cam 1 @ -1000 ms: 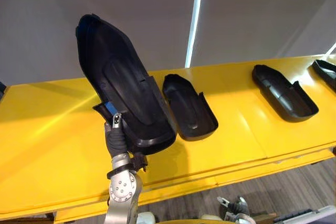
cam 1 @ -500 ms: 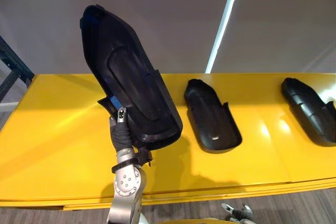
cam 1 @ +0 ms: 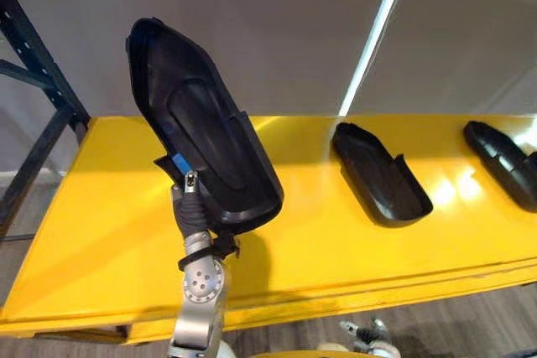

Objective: Walk over and take plastic housings, then place them on the shelf

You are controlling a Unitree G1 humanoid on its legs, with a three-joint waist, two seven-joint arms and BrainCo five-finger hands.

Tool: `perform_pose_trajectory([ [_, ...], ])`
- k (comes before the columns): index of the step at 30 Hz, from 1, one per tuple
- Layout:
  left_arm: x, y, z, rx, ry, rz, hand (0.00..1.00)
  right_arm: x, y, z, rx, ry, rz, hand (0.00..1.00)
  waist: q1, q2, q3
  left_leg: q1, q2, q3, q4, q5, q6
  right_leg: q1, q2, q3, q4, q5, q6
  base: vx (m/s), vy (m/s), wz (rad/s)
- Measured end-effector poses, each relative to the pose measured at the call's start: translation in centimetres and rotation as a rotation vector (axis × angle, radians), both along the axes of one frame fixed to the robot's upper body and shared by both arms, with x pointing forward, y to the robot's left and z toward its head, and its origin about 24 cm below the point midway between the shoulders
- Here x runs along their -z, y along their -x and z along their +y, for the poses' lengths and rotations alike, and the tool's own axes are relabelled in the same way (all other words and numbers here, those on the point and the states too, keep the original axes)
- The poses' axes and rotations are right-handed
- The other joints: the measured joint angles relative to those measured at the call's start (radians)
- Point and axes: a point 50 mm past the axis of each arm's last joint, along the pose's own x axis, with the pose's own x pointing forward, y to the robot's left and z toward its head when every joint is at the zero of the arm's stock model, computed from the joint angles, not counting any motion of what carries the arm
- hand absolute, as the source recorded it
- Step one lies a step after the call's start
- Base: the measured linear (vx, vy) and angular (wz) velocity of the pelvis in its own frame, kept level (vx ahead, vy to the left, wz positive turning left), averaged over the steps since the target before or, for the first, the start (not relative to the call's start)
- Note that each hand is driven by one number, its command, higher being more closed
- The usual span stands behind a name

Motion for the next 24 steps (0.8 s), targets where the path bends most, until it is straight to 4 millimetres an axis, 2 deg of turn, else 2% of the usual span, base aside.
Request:
perform_pose_trajectory([
  [2, 0.1, 0.1, -0.2, 0.015, -0.017, 0.006, 1.0, 0.0, 0.1, -0.5, 0.006, 0.011, 0.003, 0.0, 0.004, 0.011, -0.005, 0.014, 0.0, -0.002, -0.034, 0.03, 0.006, 0.001, 0.001, -0.011, -0.002, 0.002, 0.0, -0.1, -0.105, 0.26],
  [3, 0.1, 0.1, -0.3, 0.027, -0.031, 0.002, 1.0, 0.0, 0.1, -0.4, 0.005, 0.009, 0.003, 0.0, 0.004, 0.014, -0.005, 0.017, 0.001, -0.001, -0.055, 0.056, 0.007, 0.007, 0.004, -0.025, -0.013, 0.012, -0.014, -0.05, -0.072, 0.21],
  [6, 0.0, 0.1, -0.3, 0.038, -0.048, 0.002, 1.0, 0.0, 0.4, -0.1, 0.009, 0.003, 0.002, 0.0, 0.012, 0.015, -0.013, 0.027, 0.011, 0.005, -0.068, 0.069, 0.0, 0.032, 0.017, -0.031, -0.058, 0.041, -0.016, 0.03, -0.027, 0.06],
  [10, 0.4, 0.2, -0.1, 0.042, -0.062, 0.026, 1.0, 0.1, 1.0, 0.4, 0.017, -0.012, 0.012, 0.0, 0.031, -0.017, -0.028, 0.037, 0.013, 0.04, -0.081, 0.075, 0.001, 0.066, 0.02, -0.018, -0.14, 0.095, -0.006, 0.05, 0.051, -0.08],
  [13, 1.0, 0.3, 0.2, 0.045, -0.073, 0.063, 1.0, 0.1, 1.0, 0.5, 0.014, -0.017, 0.013, 0.0, 0.034, -0.026, -0.032, 0.052, 0.007, 0.06, -0.083, 0.076, 0.001, 0.099, 0.017, 0.0, -0.192, 0.131, -0.006, 0.01, 0.08, -0.04],
  [16, 1.5, 0.2, 0.7, 0.036, -0.095, 0.099, 1.0, 0.2, 1.2, 0.6, 0.012, -0.02, 0.02, 0.0, 0.033, -0.028, -0.037, 0.051, 0.002, 0.06, -0.093, 0.081, 0.008, 0.111, 0.014, 0.003, -0.22, 0.138, -0.002, -0.06, 0.035, 0.04],
  [22, 2.9, 0.2, 1.3, 0.041, -0.172, 0.186, 1.0, 0.3, 1.9, 0.3, 0.005, -0.028, 0.04, 0.0, 0.034, -0.002, -0.067, 0.083, 0.001, 0.082, -0.172, 0.111, 0.005, 0.124, 0.022, 0.018, -0.258, 0.155, -0.007, -0.09, -0.011, -0.05],
  [24, 3.0, 0.0, 2.1, 0.023, -0.214, 0.201, 1.0, 0.4, 2.1, 0.2, 0.003, -0.031, 0.043, 0.0, 0.031, 0.004, -0.083, 0.093, 0.001, 0.092, -0.188, 0.117, 0.003, 0.124, 0.024, 0.029, -0.268, 0.162, -0.005, -0.02, -0.008, -0.14],
])
